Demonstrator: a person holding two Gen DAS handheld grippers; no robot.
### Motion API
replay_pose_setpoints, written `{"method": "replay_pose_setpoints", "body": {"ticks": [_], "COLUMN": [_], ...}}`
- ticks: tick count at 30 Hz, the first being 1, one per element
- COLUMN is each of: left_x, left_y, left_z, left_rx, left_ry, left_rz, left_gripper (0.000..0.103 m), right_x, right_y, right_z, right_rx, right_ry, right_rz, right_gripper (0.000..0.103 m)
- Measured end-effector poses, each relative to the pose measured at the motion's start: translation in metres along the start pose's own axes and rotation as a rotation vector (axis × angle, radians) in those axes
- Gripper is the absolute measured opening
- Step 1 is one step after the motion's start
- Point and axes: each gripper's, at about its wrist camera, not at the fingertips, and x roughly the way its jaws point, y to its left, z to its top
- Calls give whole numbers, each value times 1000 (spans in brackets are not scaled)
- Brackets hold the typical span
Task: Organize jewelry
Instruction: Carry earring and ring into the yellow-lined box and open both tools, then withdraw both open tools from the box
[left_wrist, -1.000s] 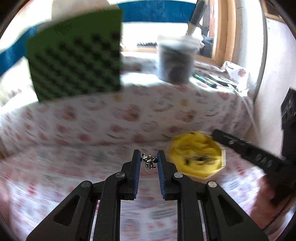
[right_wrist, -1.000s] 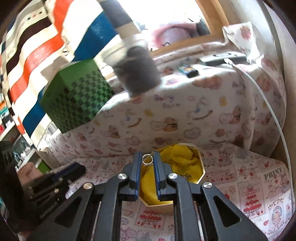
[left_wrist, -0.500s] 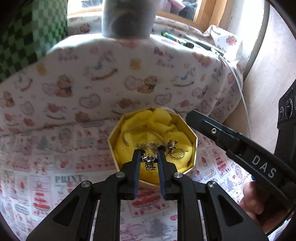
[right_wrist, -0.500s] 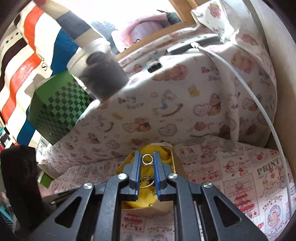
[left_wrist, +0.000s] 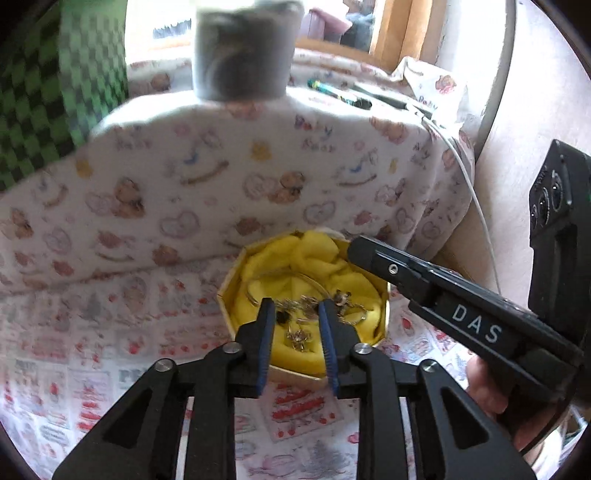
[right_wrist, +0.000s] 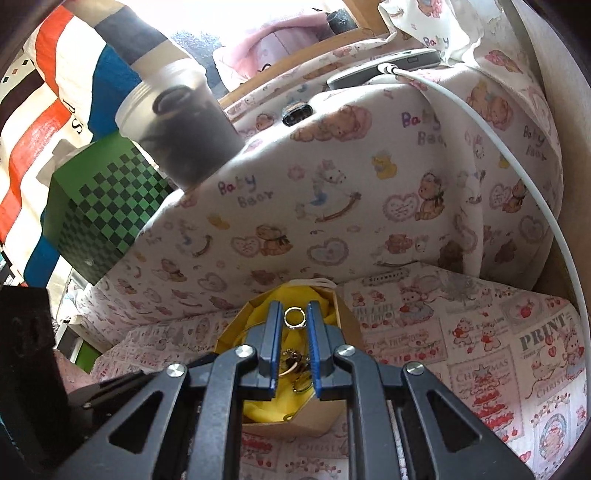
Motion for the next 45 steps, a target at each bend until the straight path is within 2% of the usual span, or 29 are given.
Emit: {"method": "replay_pose_setpoints", "body": {"ticks": [3, 8, 12, 15, 17, 23, 24, 25, 27, 31, 33, 35, 37, 39, 41, 45], "left_x": [-10, -33, -59, -79, -94, -137, -143, -149, -160, -169, -169, -169, -165, -158, -149, -133], "left_y": [5, 12, 20, 29, 34, 46, 48, 51, 55, 64, 70, 76, 85, 93, 99, 110], "left_z": [3, 5, 2, 0, -4, -14, -15, -17, -21, -29, -35, -40, -47, -51, -55, -66], "left_rx": [5, 16, 37, 17, 22, 35, 33, 29, 26, 18, 1, -19, -40, -50, -51, -56], "left_ry": [-39, -114, -201, -242, -280, -414, -432, -458, -499, -549, -571, -596, -616, -601, -580, -572], "left_rz": [-1, 67, 127, 140, 166, 253, 267, 280, 294, 311, 321, 328, 338, 343, 349, 365], "left_gripper": [32, 32, 33, 40, 43, 71, 81, 89, 98, 102, 102, 102, 103, 103, 103, 102], "right_x": [-1, -4, -9, -17, -22, -41, -45, -50, -57, -70, -76, -79, -79, -75, -69, -58], "right_y": [-1, -3, 8, 18, 26, 57, 61, 66, 75, 87, 89, 93, 97, 96, 92, 86], "right_z": [0, 1, 0, 0, -1, -6, -6, -8, -12, -20, -24, -30, -36, -42, -47, -53], "right_rx": [-1, 4, -48, -78, -88, -166, -173, -188, -227, -271, -275, -300, -335, -351, -336, -350], "right_ry": [-4, -10, -30, -58, -61, -126, -136, -149, -175, -216, -236, -270, -303, -335, -331, -327], "right_rz": [-2, -3, -32, -44, -28, -64, -63, -68, -86, -87, -71, -67, -87, -113, -106, -139], "right_gripper": [13, 16, 16, 18, 23, 24, 25, 30, 39, 65, 70, 83, 87, 91, 99, 103]}}
